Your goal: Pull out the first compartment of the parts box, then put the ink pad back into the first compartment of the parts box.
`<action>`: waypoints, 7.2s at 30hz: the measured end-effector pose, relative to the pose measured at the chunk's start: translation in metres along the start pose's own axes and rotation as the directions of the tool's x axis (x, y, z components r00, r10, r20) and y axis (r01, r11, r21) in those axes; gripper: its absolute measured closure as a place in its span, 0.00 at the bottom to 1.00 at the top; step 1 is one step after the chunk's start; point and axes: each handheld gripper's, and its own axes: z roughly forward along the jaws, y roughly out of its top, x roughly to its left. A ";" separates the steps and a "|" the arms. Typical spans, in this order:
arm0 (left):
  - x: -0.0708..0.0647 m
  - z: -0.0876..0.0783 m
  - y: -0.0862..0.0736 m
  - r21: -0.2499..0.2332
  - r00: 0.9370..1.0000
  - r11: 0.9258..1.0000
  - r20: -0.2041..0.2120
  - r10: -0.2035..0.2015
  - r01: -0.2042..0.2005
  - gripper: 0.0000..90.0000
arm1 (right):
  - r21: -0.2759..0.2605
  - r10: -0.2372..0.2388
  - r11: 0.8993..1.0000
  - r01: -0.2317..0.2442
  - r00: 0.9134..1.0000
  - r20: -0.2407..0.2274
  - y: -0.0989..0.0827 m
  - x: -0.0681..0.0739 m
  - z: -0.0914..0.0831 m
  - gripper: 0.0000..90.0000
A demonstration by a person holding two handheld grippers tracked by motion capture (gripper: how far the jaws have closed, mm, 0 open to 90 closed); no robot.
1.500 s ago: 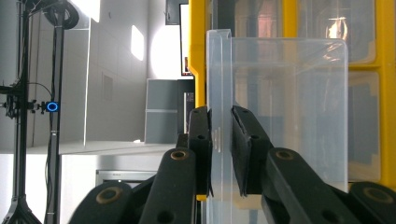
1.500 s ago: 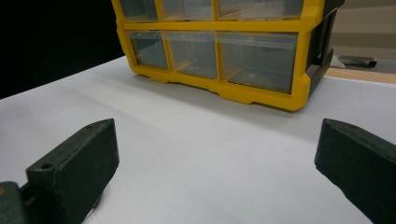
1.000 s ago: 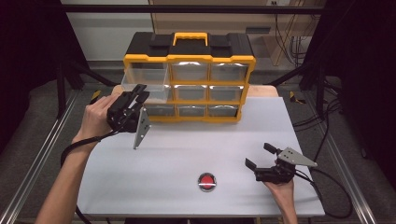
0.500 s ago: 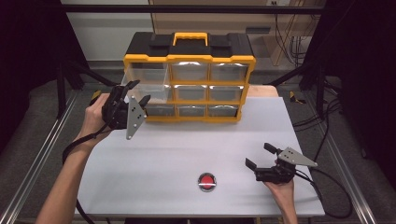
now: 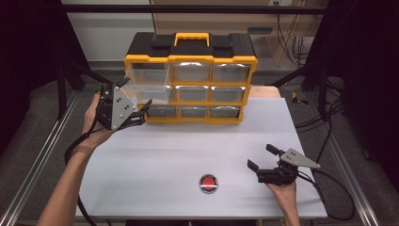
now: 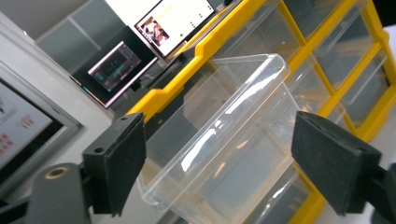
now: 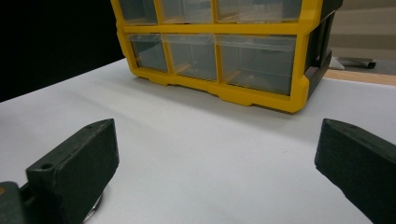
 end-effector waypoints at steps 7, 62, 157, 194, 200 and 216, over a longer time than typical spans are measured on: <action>0.005 -0.003 -0.005 -0.004 0.990 0.990 0.029 -0.138 0.138 0.11 | 0.002 0.003 1.000 -0.003 1.000 -0.001 0.000 0.000 0.000 0.01; -0.050 -0.033 -0.108 0.078 0.839 0.857 0.178 -0.514 0.509 0.02 | 0.021 -0.011 1.000 0.011 1.000 0.006 -0.002 0.000 0.002 0.00; -0.221 0.029 -0.048 0.365 0.710 0.882 0.532 -0.461 0.299 0.02 | 0.028 -0.007 1.000 0.006 1.000 0.005 -0.002 -0.001 0.000 0.01; -0.264 0.041 -0.055 0.474 0.695 0.862 0.559 -0.452 0.180 0.25 | 0.028 -0.001 1.000 0.001 1.000 -0.001 -0.002 0.000 0.001 0.00; -0.265 0.042 -0.054 0.475 0.701 0.864 0.560 -0.443 0.167 0.25 | 0.027 0.000 1.000 0.000 1.000 -0.001 -0.002 0.000 0.001 0.00; -0.266 0.042 -0.050 0.481 0.698 0.865 0.570 -0.433 0.143 0.32 | 0.026 0.001 1.000 -0.001 1.000 -0.003 -0.002 -0.001 0.001 0.00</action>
